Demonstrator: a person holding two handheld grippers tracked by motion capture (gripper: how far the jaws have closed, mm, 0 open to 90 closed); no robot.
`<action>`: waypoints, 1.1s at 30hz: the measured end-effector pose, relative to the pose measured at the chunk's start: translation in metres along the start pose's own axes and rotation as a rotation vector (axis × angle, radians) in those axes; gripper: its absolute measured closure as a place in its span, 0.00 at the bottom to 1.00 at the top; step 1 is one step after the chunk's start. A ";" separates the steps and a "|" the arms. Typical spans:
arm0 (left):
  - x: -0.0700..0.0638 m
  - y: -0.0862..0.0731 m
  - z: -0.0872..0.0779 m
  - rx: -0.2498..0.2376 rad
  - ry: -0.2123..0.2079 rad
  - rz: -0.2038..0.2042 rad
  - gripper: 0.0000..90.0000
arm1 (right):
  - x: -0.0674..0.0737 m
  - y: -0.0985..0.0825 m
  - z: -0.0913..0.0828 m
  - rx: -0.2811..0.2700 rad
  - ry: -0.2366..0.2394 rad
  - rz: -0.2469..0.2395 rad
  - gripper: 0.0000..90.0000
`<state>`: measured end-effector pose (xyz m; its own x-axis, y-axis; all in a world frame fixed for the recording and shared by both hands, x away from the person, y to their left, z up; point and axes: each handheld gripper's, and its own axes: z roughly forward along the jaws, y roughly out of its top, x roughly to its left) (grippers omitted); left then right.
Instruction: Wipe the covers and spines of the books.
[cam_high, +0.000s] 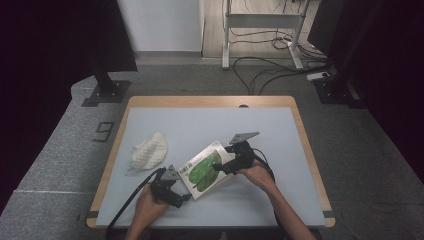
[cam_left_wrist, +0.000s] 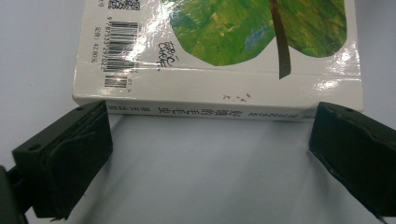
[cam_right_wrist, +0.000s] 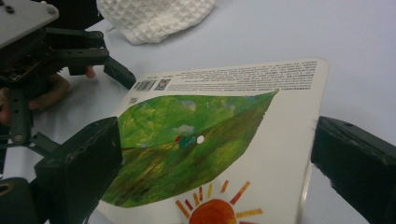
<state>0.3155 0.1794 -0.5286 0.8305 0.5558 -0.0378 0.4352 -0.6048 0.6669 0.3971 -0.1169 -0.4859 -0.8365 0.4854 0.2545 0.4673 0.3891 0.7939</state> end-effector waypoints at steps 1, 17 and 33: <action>0.000 0.000 0.000 0.000 0.000 0.000 0.00 | 0.000 0.000 0.000 0.001 0.001 0.006 0.02; 0.000 0.000 0.000 0.000 0.000 0.000 0.00 | 0.006 -0.003 -0.006 0.041 0.012 -0.038 0.09; 0.000 0.000 0.000 0.002 0.000 0.001 0.00 | -0.005 0.013 -0.005 0.199 0.069 -0.145 0.40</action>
<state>0.3152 0.1793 -0.5285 0.8309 0.5552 -0.0370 0.4351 -0.6068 0.6652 0.4056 -0.1179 -0.4743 -0.9133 0.3610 0.1884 0.3822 0.6003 0.7026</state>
